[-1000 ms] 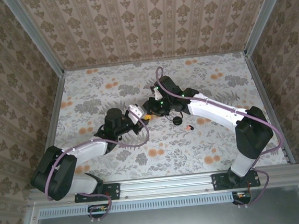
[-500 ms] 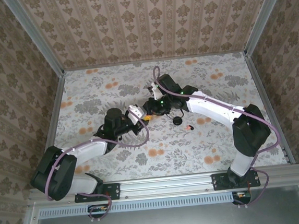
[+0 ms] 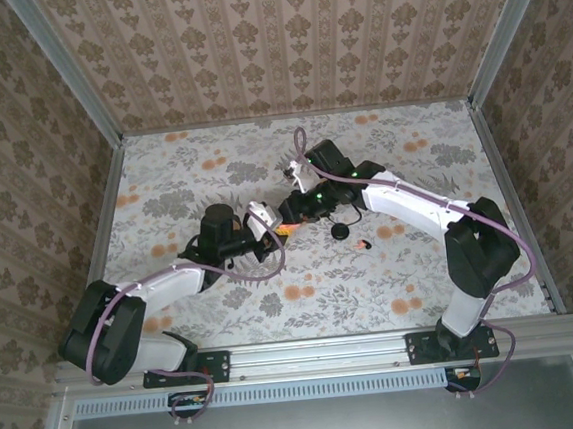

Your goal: Insert the wireless bluetooth earbuds into the charging case

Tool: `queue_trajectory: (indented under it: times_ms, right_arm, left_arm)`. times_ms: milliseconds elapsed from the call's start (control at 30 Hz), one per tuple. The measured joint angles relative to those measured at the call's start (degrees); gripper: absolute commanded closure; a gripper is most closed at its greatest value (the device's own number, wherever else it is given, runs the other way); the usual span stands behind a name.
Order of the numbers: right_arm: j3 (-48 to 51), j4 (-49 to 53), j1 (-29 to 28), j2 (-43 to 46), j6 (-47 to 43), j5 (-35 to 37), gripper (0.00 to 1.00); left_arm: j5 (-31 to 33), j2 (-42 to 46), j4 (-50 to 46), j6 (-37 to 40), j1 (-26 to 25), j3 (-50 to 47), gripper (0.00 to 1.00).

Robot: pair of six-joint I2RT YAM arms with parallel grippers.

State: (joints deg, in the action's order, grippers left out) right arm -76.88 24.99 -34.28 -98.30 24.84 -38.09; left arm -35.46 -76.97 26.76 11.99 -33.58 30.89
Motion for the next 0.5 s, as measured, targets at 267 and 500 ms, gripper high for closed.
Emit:
queue_trajectory:
  times_ms: [267,500]
  right_arm:
    - [0.02,-0.37,0.17,0.00,-1.09,-1.22,0.70]
    - [0.02,-1.05,0.17,0.55,-0.15,-1.18,0.65]
  left_arm:
    - [-1.60,0.00,-1.55,-1.09,0.37,0.83,0.85]
    - [-0.76,0.28,-1.46,-1.25,0.42,0.92,0.85]
